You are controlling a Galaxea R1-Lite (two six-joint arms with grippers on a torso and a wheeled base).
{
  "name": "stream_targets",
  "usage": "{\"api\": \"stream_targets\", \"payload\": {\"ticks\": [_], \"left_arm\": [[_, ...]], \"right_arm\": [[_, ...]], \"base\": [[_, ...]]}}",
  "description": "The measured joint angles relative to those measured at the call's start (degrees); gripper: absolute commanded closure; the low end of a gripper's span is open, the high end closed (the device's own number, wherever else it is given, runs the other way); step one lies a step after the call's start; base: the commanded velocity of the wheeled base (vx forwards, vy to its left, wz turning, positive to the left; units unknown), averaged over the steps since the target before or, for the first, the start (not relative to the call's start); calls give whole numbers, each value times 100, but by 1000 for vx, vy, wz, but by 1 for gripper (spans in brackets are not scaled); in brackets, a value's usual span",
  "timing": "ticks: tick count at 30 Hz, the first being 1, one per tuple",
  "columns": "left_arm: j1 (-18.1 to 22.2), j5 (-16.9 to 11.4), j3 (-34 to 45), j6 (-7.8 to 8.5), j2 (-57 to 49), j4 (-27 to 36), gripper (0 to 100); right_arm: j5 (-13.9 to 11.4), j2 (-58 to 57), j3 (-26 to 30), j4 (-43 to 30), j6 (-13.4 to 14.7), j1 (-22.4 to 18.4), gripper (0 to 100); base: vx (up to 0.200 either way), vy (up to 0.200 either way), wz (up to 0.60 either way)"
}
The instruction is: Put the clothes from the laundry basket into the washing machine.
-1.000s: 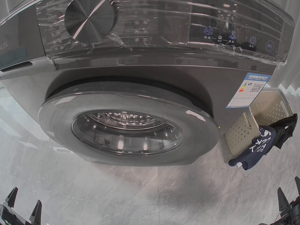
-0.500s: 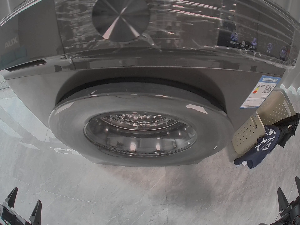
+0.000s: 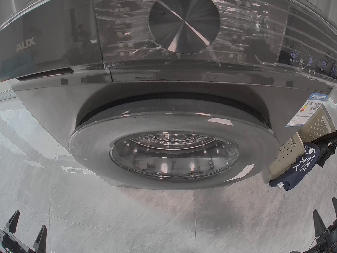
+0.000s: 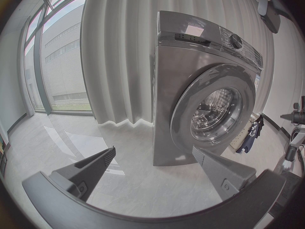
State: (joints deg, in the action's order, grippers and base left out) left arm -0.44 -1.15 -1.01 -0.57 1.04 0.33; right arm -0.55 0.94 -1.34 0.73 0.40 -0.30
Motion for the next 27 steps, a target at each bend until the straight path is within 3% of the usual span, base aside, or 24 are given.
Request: {"api": "stream_targets", "payload": {"ticks": [6, 11, 15, 20, 27], "left_arm": [[0, 0, 0, -2, 0, 0, 0], [0, 2, 0, -2, 0, 2, 0], [0, 0, 0, 0, 0, 0, 0], [0, 2, 0, -2, 0, 0, 0], [0, 0, 0, -2, 0, 0, 0]], "right_arm": [[-308, 319, -640, -11, 138, 21, 0], [-814, 1242, -872, 57, 169, 40, 0], [-1163, 2237, -959, 514, 169, 162, 0], [-1436, 3589, -1031, 1352, 189, 590, 0], [-1616, 5190, -1161, 2242, 239, 1421, 0]], "base": [[0, 0, 0], [0, 0, 0], [0, 0, 0], [0, 0, 0], [0, 0, 0]]}}
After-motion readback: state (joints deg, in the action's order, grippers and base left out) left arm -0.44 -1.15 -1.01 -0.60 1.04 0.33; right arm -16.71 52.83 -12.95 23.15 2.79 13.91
